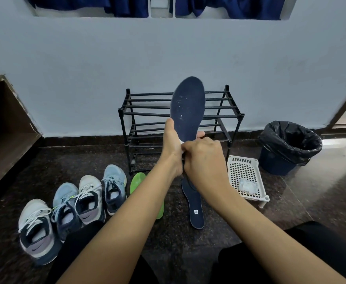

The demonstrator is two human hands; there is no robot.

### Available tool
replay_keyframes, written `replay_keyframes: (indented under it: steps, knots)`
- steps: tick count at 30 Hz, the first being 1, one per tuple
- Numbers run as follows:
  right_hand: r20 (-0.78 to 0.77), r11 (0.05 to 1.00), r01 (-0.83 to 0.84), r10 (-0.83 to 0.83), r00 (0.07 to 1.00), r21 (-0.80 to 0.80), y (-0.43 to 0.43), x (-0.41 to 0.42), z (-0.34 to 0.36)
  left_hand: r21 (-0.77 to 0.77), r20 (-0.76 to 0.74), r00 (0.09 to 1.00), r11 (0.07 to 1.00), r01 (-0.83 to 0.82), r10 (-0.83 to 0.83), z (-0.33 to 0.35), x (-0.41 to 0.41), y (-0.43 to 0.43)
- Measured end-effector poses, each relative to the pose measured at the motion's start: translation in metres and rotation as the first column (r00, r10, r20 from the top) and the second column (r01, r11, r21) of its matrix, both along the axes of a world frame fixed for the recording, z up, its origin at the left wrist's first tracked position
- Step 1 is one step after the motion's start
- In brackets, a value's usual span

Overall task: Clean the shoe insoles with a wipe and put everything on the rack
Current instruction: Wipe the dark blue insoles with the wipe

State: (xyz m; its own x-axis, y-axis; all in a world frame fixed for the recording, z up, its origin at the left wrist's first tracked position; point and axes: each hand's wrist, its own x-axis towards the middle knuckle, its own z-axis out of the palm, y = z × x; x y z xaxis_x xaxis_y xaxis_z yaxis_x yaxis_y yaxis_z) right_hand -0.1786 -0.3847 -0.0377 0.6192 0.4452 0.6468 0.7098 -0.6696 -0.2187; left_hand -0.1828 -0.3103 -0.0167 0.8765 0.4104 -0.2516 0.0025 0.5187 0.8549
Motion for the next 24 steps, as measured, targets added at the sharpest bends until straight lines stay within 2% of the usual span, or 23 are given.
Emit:
replay_keyframes:
  steps: [3,6,9,16,18,24]
  knots:
    - [0.032,1.000,0.000,0.001,0.999,-0.014,-0.003,0.005,0.000,-0.023,-0.006,1.000,1.000,-0.001,0.001,0.001,0.000,-0.002]
    - [0.086,0.999,0.049,-0.048,0.995,-0.018,-0.009,0.017,0.005,-0.087,0.016,0.997,0.993,0.077,-0.075,0.002,-0.003,-0.008]
    - [0.055,0.996,0.083,-0.085,0.995,0.032,-0.014,0.027,0.010,-0.142,0.006,0.991,0.981,0.135,-0.136,0.004,-0.005,-0.015]
    - [-0.023,0.999,-0.052,0.052,0.998,0.009,-0.004,0.003,-0.004,-0.022,-0.081,0.997,1.000,-0.001,-0.001,-0.004,-0.004,-0.003]
    - [0.016,0.998,-0.065,0.065,0.998,0.012,-0.004,0.006,-0.006,-0.004,-0.094,0.996,1.000,-0.014,0.013,-0.005,-0.005,-0.003]
    - [0.069,0.994,-0.054,0.048,0.996,0.095,-0.003,0.019,0.000,-0.048,-0.100,0.991,0.995,0.085,-0.090,0.000,-0.008,-0.007]
